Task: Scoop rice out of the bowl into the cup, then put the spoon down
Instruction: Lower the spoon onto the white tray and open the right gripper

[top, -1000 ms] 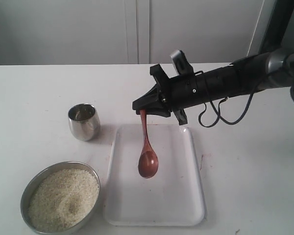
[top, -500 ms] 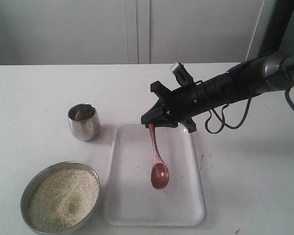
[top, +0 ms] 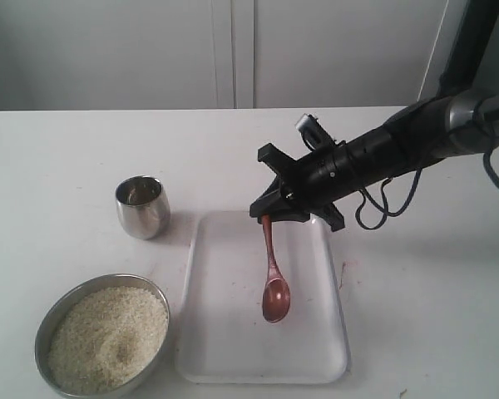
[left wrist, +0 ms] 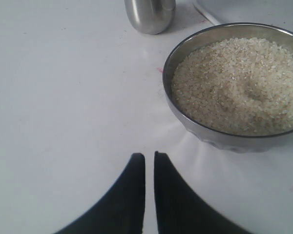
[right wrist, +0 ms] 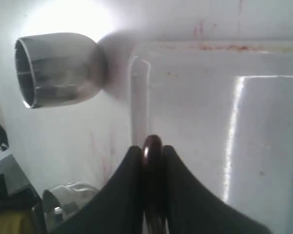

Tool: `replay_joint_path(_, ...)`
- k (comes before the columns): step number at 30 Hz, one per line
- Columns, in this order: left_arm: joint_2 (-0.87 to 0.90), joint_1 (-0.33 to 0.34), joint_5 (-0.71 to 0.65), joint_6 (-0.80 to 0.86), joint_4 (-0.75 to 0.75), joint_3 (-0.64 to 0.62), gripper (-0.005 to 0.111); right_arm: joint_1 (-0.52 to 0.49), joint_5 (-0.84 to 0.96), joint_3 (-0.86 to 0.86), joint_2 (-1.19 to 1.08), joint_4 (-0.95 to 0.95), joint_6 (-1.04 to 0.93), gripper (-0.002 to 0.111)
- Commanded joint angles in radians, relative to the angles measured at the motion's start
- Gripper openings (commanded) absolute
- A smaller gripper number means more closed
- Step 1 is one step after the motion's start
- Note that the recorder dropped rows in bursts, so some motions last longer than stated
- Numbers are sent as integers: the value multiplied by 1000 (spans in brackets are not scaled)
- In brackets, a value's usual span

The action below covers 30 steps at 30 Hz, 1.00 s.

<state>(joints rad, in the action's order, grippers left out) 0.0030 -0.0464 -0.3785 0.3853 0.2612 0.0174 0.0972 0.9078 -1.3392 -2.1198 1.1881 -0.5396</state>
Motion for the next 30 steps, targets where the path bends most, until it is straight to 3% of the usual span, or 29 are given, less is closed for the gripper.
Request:
replay_joint_path(1,-3,4,-3,4,7,-5,14,7,-33,4,0,-65,30,0)
replay_joint_path(16,-3,4,-3,4,7,-5,14,130,-164,4,0,-218,86,0)
replay_joint_path(30,-3,4,-3,4,7,-5,14,151,-239,4,33,-307,125,0)
